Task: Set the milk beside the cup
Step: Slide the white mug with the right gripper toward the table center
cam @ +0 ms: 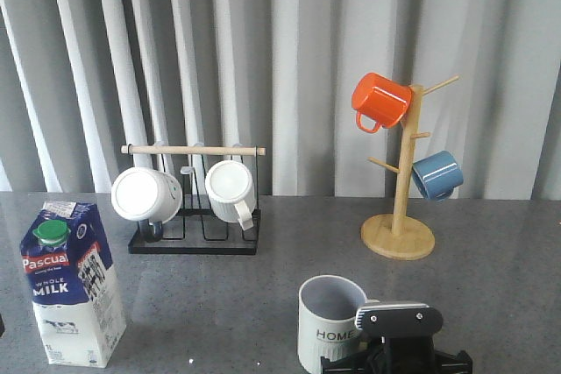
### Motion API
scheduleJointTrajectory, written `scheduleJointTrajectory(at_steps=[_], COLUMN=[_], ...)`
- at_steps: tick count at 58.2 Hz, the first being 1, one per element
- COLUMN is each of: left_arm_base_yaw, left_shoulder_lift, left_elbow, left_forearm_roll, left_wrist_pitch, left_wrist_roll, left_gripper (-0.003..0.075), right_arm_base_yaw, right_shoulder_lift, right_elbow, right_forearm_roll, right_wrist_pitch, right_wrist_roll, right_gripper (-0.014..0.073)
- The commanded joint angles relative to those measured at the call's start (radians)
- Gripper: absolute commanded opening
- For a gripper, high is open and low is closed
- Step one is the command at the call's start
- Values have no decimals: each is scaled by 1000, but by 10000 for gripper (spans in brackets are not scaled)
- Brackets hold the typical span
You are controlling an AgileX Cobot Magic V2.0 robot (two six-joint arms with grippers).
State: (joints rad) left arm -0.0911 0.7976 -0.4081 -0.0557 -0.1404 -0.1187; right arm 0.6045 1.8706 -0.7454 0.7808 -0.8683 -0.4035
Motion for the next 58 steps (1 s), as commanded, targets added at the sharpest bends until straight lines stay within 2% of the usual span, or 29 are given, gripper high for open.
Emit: scheduleJointTrajectory(at_steps=[1,17,40,58], left_arm_base_yaw=[-1,-1,-1,-1], left_shoulder_lift=[-3,-3,-3,-3], left_elbow=[-34,-34,-34,-34], left_forearm_roll=[-3,-3,-3,-3], left_wrist_pitch=[-73,-73,-73,-73], left_wrist_roll=[1,1,1,1], left_gripper=[503,503,503,503], right_arm_base_yaw=[0,0,0,0], right_shoulder_lift=[-33,-33,-60,-129], right_elbow=[-23,-23,-20,71], right_forearm_roll=[-33,-32,-36,-63], right_wrist_pitch=[-61,-60,-51,-86], right_wrist_roll=[-5,-9,-57,-38], right_gripper=[14,58,221,234])
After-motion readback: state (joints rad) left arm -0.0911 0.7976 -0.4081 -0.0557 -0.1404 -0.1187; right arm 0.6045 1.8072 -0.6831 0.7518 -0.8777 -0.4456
